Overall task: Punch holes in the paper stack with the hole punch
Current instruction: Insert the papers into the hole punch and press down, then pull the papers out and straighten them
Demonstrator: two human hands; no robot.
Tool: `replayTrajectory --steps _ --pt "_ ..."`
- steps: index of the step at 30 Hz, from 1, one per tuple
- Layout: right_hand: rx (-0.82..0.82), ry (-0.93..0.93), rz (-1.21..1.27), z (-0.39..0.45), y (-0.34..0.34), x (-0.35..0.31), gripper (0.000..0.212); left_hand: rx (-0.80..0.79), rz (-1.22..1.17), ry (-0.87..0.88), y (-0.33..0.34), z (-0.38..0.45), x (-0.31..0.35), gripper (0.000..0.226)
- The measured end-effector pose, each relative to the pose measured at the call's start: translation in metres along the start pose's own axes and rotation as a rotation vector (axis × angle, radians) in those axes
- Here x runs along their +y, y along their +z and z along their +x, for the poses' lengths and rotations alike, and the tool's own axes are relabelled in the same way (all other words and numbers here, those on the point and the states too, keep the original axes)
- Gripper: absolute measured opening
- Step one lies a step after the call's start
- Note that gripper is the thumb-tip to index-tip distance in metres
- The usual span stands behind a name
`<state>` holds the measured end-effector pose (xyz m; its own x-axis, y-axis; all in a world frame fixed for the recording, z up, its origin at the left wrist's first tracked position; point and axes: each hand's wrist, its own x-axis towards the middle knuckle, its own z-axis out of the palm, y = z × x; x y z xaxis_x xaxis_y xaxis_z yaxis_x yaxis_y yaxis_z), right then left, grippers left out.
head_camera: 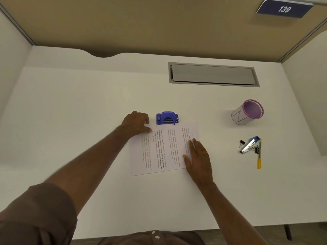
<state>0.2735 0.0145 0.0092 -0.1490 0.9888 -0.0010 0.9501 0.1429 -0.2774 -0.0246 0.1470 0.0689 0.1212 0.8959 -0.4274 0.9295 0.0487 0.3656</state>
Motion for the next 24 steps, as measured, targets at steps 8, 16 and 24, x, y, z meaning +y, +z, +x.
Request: replayTrajectory --steps 8,16,24 --pt "0.031 -0.061 0.077 -0.011 -0.002 0.011 0.065 -0.06 -0.117 0.046 0.017 -0.007 -0.007 0.024" --pt "0.365 0.541 0.79 -0.052 -0.026 0.001 0.043 -0.009 -0.401 0.101 0.045 -0.037 -0.026 0.007" --pt "0.276 0.973 1.313 -0.071 -0.04 -0.004 0.035 0.079 -0.757 0.074 0.062 -0.059 -0.03 0.008"
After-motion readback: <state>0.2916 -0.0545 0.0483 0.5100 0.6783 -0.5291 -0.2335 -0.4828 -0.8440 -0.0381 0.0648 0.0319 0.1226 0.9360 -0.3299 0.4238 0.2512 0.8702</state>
